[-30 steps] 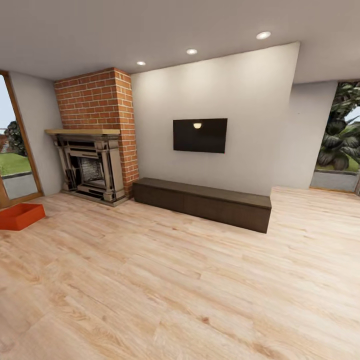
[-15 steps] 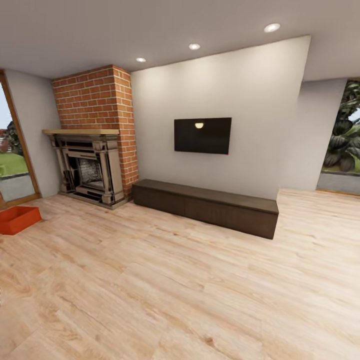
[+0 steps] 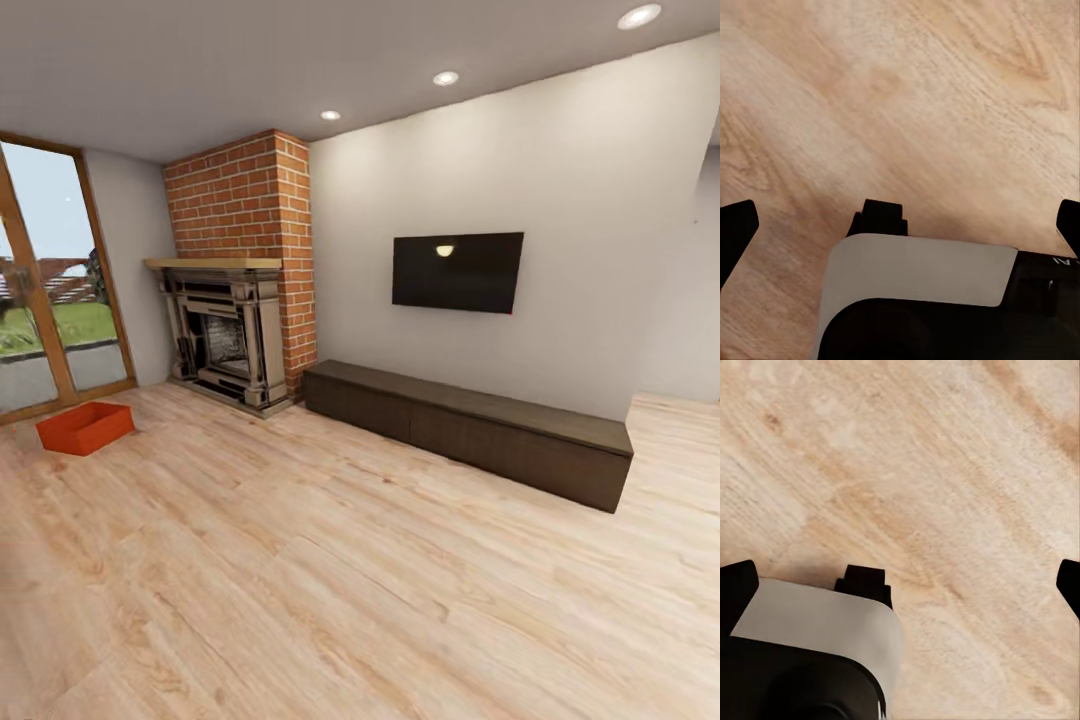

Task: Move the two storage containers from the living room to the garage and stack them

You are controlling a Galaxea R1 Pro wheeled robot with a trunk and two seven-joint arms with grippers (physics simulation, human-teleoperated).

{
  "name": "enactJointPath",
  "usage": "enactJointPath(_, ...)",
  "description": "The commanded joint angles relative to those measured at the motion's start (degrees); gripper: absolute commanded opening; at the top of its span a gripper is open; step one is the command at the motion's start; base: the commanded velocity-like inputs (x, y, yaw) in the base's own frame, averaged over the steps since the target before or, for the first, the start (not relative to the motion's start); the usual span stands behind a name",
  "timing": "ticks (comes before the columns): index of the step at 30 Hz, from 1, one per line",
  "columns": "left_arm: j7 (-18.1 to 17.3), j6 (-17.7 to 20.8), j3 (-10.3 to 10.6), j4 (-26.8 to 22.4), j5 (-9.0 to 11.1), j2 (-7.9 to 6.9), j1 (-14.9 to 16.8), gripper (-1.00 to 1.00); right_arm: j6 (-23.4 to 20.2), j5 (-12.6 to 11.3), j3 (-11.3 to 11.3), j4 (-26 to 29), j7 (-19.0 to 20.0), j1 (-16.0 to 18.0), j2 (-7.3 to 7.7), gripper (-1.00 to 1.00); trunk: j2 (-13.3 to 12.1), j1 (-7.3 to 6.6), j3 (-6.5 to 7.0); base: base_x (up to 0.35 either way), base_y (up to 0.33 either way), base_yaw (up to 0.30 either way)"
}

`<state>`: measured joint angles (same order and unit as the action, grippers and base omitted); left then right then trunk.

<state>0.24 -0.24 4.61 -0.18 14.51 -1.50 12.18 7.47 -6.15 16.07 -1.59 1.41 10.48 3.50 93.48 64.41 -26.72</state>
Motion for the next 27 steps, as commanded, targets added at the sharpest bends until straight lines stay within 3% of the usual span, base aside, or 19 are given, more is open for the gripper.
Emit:
enactJointPath(1,0.0,0.0,0.5,0.0,0.5,0.0,0.0,1.0,0.4,-0.6,0.5,-0.2,0.2,0.1,0.0,1.0,0.0,0.03,-0.06,0.327,0.0,0.282)
enactJointPath(27,0.0,0.3,0.5,0.0,0.5,0.0,0.0,1.0,0.4,-0.7,0.4,-0.2,0.3,0.1,0.02,1.0,0.0,0.03,-0.06,0.327,0.0,0.282)
